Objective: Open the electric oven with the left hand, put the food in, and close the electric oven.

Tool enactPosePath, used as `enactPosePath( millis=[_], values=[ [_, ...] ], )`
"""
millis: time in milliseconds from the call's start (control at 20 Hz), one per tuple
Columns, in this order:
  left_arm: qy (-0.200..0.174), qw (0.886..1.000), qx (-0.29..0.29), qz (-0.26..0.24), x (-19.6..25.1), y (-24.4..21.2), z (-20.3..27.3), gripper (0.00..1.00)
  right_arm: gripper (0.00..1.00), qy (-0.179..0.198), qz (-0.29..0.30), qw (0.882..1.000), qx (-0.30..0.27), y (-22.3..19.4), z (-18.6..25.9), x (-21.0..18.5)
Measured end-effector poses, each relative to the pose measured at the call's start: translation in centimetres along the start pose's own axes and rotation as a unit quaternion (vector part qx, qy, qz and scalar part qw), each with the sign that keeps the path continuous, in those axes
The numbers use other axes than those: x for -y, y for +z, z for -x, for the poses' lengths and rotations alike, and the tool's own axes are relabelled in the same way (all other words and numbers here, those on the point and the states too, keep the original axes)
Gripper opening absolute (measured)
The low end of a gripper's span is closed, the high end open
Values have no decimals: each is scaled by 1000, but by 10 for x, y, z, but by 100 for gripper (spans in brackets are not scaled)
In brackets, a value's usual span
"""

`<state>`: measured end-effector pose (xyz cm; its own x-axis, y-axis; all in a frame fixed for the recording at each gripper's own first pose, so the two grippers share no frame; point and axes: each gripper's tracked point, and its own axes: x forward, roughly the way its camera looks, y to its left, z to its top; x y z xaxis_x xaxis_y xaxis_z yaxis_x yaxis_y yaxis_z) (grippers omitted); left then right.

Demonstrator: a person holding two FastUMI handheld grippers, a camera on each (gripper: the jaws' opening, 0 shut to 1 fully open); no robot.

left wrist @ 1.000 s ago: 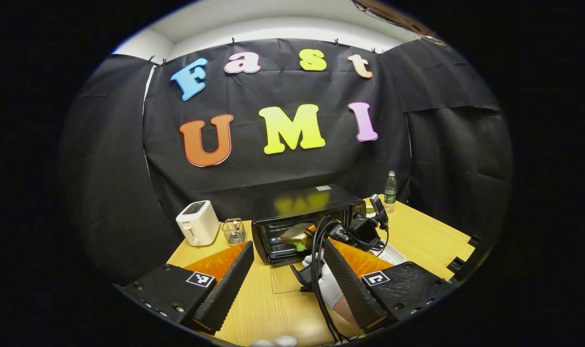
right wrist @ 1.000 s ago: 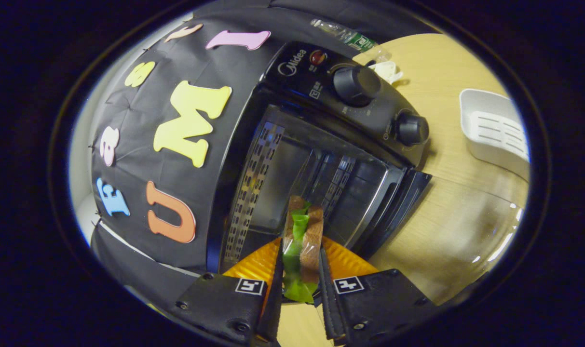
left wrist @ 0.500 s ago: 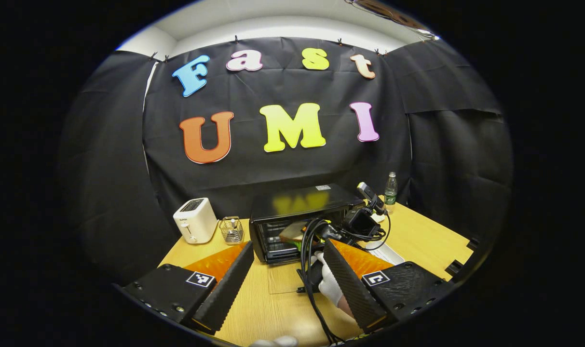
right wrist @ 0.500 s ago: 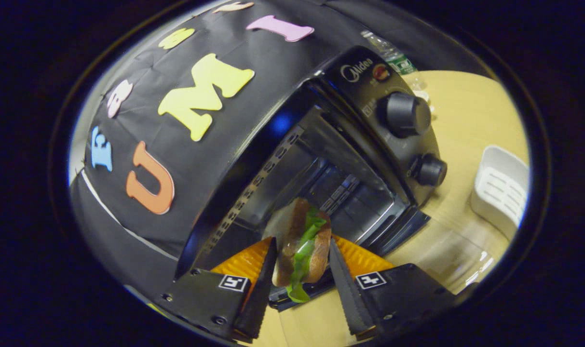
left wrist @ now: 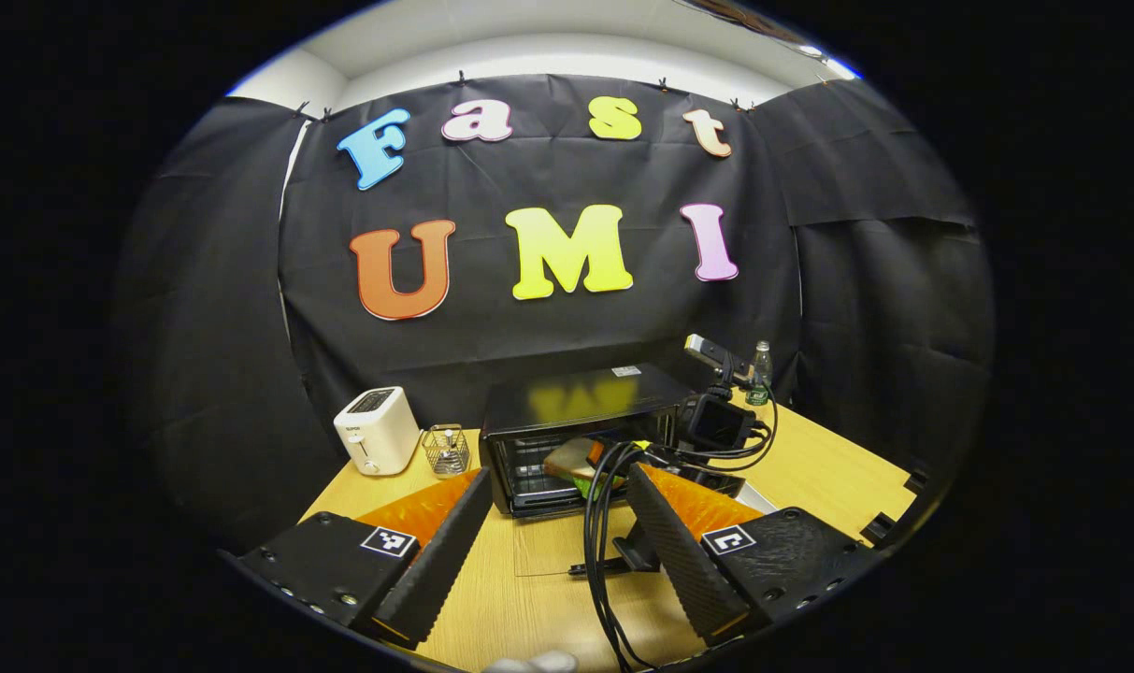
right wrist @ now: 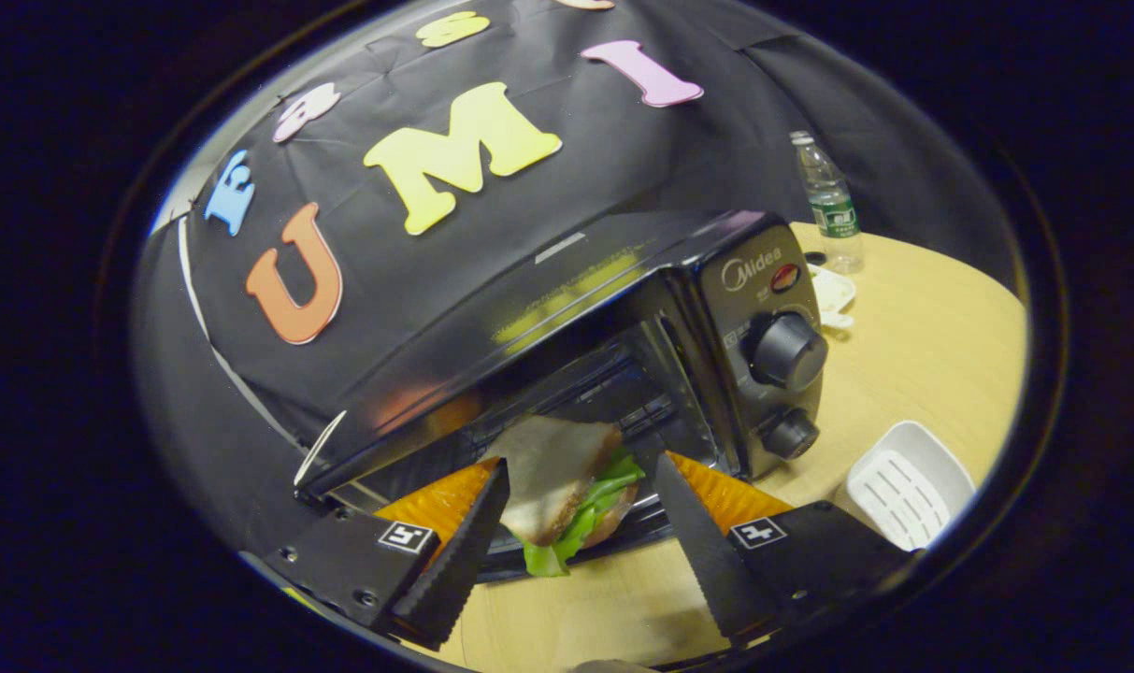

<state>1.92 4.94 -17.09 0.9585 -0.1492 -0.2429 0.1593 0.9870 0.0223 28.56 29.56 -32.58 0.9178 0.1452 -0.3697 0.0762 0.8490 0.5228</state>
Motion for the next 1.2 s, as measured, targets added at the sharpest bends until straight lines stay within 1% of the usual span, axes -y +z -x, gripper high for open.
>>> enactPosePath(
  millis=[150, 250, 350, 400, 450, 500, 650, 750, 800, 850, 900, 950, 1150, 1200],
  values=[
    [-3, 1000, 3, 11, 4, 9, 6, 95, 100, 11, 5, 1000, -17, 10, 34, -1],
    [1, 1000, 8, 7, 0, 18, 12, 95, 100, 15, 40, 999, -16, 26, 64, 4],
    [5, 1000, 10, 6, -3, 21, 19, 95, 100, 8, 85, 996, -1, 54, 98, 18],
    [8, 1000, 9, 6, -5, 20, 21, 95, 89, 3, 103, 995, 16, 75, 116, 26],
    [10, 1000, 3, 7, -6, 16, 23, 95, 100, 1, 113, 993, 30, 96, 133, 31],
    [13, 1000, -2, 8, -7, 14, 25, 95, 100, 1, 121, 992, 46, 118, 146, 44],
    [26, 1000, -13, 8, -8, 5, 23, 95, 100, 1, 126, 989, 83, 172, 193, 57],
    [24, 1000, -15, 9, -1, 0, 19, 95, 100, -3, 130, 985, 117, 209, 229, 62],
    [20, 1000, -16, 9, 4, -2, 15, 95, 100, -12, 138, 981, 132, 223, 244, 70],
    [17, 1000, -18, 7, 8, -6, 11, 95, 100, -16, 141, 979, 143, 232, 258, 77],
    [15, 1000, -21, 6, 12, -9, 6, 100, 100, -19, 140, 978, 150, 240, 271, 82],
    [11, 1000, -26, 6, 17, -15, 1, 95, 100, -21, 139, 978, 154, 245, 285, 88],
    [13, 999, -51, 13, 31, -40, -14, 95, 100, -40, 158, 971, 175, 260, 324, 119],
    [16, 998, -60, 15, 33, -48, -17, 95, 100, -33, 161, 969, 182, 264, 333, 121]
  ],
)
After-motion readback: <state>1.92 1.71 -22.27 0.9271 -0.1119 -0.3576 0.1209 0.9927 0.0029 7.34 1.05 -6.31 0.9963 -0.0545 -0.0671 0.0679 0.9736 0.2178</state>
